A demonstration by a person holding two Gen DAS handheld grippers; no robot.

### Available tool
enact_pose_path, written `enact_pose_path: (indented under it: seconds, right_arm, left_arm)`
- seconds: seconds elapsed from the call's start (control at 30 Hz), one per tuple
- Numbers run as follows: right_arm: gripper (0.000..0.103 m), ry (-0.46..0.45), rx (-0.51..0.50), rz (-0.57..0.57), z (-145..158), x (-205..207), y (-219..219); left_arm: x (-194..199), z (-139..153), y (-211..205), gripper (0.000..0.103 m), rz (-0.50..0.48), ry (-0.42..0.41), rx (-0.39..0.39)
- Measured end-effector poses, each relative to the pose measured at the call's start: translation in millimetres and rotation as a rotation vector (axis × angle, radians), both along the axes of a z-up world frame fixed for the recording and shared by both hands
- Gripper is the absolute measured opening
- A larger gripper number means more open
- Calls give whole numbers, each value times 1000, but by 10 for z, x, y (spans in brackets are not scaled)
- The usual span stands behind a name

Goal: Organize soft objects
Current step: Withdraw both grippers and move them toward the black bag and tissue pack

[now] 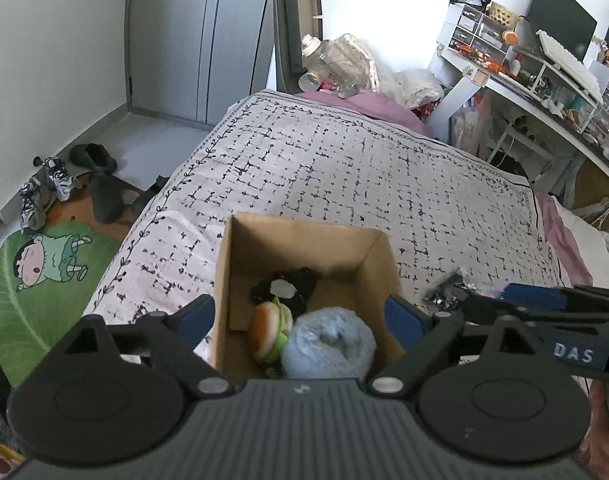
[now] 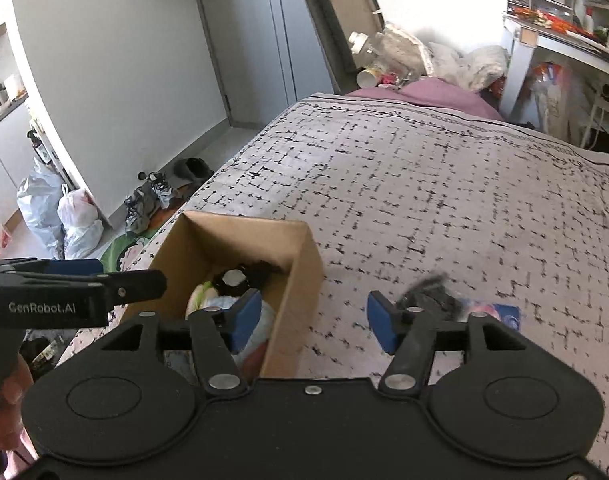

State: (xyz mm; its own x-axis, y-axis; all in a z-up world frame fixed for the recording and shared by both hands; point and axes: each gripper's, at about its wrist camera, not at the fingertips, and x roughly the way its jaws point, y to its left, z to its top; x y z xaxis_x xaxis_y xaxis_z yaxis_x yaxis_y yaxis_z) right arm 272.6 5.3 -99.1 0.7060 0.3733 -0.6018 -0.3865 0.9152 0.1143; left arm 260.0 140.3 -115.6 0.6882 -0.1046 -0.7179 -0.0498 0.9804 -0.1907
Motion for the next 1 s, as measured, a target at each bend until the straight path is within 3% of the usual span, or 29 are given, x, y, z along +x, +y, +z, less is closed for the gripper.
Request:
enact_pose_path:
  seconds: [0.23,0.37,0.77,1.0]
  right_arm:
    - [81,-4,54,-39,21,-180,-399]
    - [82,-8,60,-63,28,-273,-622]
    - [85,-22,79,-141,-36,-520,-1082]
    - [85,-7,104,-174,-145,-551,-1304]
  left_arm:
    - [-140,20,-225,97,-23,11,18]
    - [-184,20,-395,98,-54,14,50]
    - [-265,81,-718,98,-107,22,29]
    - [-226,198,-889,98,-149,2,68]
